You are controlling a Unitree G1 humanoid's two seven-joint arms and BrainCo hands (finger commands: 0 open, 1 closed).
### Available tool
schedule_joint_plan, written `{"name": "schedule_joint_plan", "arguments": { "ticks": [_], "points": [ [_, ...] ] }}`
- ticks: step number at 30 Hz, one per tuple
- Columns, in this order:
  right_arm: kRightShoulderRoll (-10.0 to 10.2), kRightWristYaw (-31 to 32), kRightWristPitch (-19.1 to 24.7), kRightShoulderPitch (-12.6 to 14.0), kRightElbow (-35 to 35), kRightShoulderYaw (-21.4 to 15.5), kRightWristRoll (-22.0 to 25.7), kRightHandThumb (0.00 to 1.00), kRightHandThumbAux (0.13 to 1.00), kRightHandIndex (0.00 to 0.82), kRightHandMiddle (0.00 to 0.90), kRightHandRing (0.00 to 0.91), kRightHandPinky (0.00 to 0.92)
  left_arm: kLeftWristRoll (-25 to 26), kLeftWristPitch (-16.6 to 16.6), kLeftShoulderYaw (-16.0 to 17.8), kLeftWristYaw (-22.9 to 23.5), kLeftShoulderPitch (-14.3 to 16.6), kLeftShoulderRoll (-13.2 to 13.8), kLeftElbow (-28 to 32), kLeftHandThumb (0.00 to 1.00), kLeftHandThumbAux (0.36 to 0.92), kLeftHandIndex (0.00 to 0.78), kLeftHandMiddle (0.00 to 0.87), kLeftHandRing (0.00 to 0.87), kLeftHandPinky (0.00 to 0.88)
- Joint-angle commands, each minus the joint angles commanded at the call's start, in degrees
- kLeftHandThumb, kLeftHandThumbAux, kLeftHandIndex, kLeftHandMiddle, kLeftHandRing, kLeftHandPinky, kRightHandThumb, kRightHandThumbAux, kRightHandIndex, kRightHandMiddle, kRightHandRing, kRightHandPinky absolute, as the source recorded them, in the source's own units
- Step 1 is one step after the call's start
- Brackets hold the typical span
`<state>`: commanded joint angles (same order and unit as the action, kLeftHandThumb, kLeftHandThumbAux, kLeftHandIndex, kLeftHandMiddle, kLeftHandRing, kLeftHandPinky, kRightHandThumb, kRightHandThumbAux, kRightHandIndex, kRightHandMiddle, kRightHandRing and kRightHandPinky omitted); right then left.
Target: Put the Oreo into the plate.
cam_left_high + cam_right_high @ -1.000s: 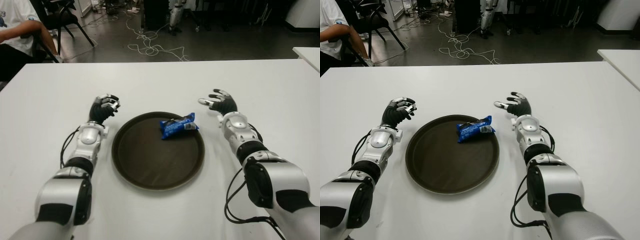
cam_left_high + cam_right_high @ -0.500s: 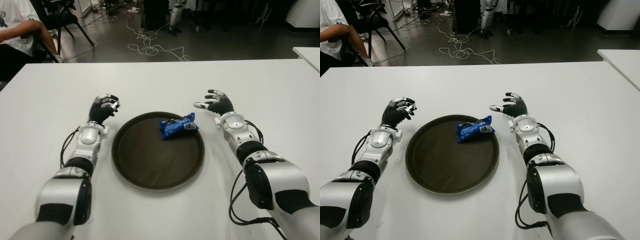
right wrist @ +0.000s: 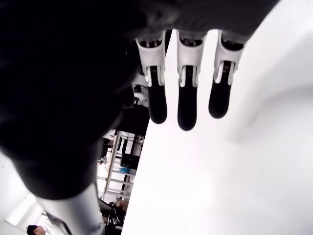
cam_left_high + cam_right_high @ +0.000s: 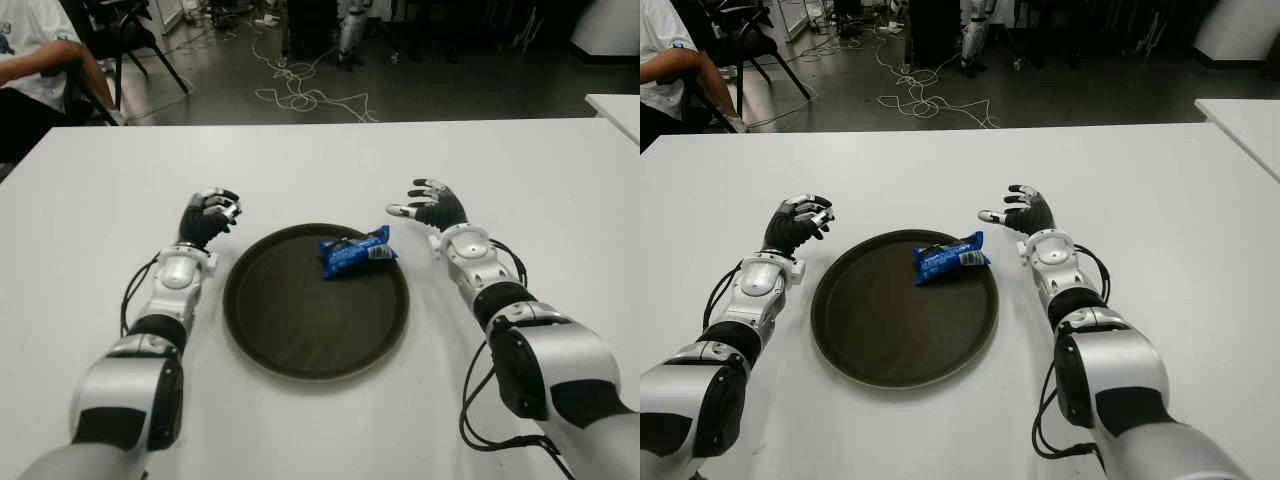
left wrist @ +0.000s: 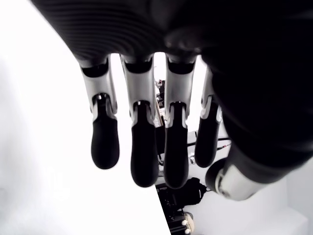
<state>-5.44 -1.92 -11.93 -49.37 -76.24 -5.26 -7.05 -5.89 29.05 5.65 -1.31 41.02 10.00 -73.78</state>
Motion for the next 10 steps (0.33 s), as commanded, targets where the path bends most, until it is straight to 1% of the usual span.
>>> {"name": "schedule_joint_plan", "arguments": {
  "ticks": [3,6,10],
  "points": [
    [-0.17,0.96,-0.4,-0.22,0.19,0.04,0.04,0.0,0.845,0.196,0.251,0.255,0.278,-0.05,-0.06,-0.02,0.01,0.05,0.14,-0.06,0.693,0.715,0.425,0.526,0.55,0.571],
    [-0.48,2.2,-0.89,-0.61,0.42,0.2,0.0,0.0,0.844,0.192,0.251,0.256,0.28,0.0,-0.28,0.05,0.0,0.15,0.29,-0.11,0.693,0.715,0.425,0.528,0.556,0.582],
    [-0.78,3.17,-1.31,-0.66,0.42,0.4,-0.22,0.0,0.845,0.193,0.255,0.262,0.291,0.24,-0.43,0.3,-0.02,0.1,0.35,-0.12,0.694,0.715,0.425,0.52,0.547,0.569]
  ]
}}
